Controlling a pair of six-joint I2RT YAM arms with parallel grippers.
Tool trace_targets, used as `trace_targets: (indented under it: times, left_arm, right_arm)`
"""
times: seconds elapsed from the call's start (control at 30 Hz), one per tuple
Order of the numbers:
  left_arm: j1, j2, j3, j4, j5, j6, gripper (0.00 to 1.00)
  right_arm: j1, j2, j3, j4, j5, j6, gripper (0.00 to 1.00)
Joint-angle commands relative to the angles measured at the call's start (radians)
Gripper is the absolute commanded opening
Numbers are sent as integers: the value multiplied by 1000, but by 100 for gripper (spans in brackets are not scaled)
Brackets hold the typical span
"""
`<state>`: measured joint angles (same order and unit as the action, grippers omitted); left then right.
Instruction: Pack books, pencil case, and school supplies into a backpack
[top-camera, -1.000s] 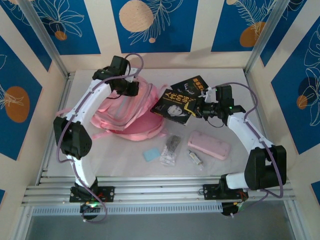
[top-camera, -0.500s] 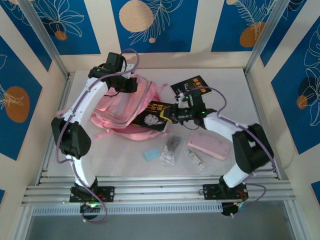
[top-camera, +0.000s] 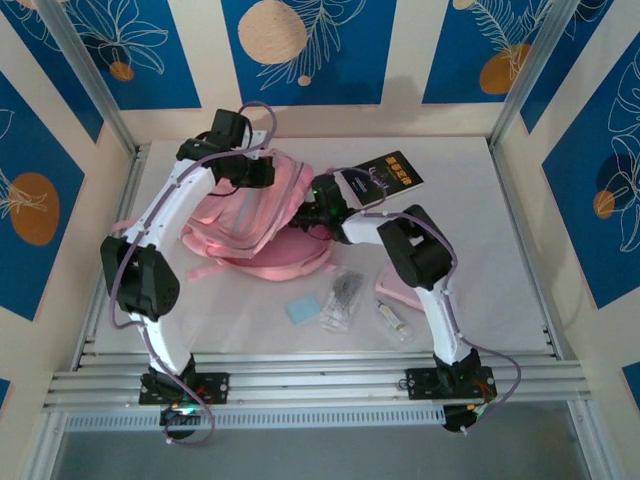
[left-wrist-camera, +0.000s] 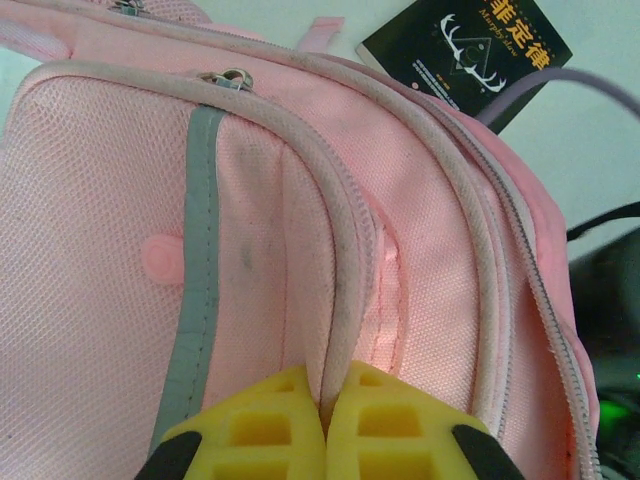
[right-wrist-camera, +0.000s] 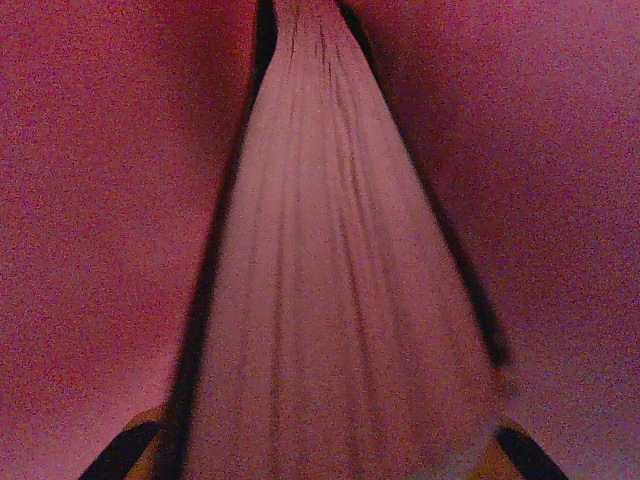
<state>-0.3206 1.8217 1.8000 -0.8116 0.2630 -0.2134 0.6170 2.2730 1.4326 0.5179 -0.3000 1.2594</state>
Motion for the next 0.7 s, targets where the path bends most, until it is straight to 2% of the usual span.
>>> trace_targets:
  times: [0.0, 0.07, 0.27, 0.33, 0.5, 0.67]
  left_arm:
    - [26, -61, -22, 99, 8, -30, 0]
    - [32, -71, -48, 120, -8, -32, 0]
    - [49, -87, -127, 184, -42, -37, 0]
    - [55, -88, -151, 206, -58, -38, 0]
    - [64, -80, -178, 227, -84, -38, 0]
    - [64, -83, -233, 242, -81, -39, 0]
  right_arm:
    - [14, -17, 48, -44, 105, 57, 19]
    - [13, -40, 31, -88, 110, 56, 35]
    - [-1, -213, -108, -293, 127, 9, 69]
    - [-9, -284, -154, -388, 150, -12, 73]
    - [-42, -472, -272, -568, 170, -87, 74]
    - [-117, -644, -280, -850, 274, -262, 76]
